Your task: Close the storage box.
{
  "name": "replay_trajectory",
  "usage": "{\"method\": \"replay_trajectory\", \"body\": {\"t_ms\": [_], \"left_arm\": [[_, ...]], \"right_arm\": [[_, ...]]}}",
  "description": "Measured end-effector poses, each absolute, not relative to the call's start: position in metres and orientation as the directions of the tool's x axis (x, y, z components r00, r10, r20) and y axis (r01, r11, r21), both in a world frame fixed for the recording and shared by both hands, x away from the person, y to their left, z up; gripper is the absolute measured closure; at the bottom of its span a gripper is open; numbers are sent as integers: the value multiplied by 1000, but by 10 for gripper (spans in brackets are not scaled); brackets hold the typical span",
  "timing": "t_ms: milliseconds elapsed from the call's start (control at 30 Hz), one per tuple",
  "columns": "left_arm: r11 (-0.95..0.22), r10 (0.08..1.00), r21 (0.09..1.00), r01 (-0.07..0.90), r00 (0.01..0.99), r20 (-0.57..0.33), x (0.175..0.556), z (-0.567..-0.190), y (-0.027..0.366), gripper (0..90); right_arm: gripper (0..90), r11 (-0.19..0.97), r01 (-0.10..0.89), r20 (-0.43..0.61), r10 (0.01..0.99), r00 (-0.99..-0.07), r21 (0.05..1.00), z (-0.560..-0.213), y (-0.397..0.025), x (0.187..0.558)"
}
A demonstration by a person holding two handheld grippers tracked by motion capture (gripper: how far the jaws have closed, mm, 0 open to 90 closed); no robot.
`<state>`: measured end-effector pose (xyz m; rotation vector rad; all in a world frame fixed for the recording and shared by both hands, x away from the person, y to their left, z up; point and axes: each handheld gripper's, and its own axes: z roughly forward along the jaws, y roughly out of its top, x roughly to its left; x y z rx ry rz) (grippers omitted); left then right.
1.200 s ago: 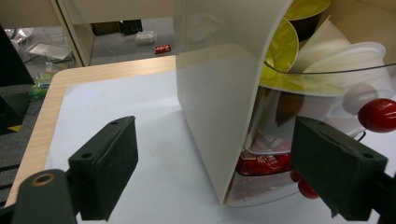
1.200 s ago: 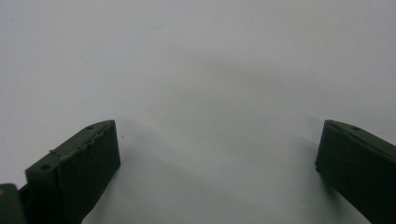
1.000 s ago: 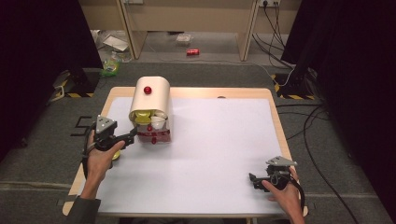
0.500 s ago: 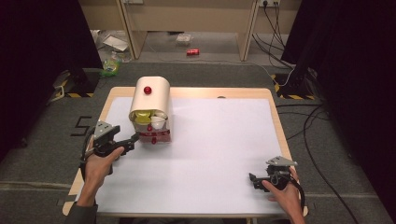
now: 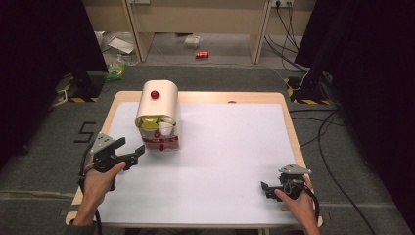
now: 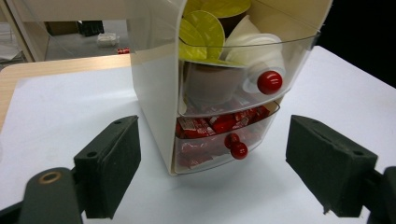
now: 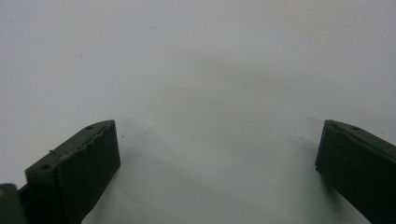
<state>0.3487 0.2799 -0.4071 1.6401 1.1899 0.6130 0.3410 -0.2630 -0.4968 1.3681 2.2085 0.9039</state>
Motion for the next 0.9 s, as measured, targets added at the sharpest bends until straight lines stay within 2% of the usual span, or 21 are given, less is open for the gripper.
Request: {"method": "replay_trajectory", "body": {"t_ms": [900], "left_arm": [[-61,899,920,388,423,-119,310,-422,276,179]], "right_arm": [[3,317,645,9,894,-448,695,-497,-263,341]]}}
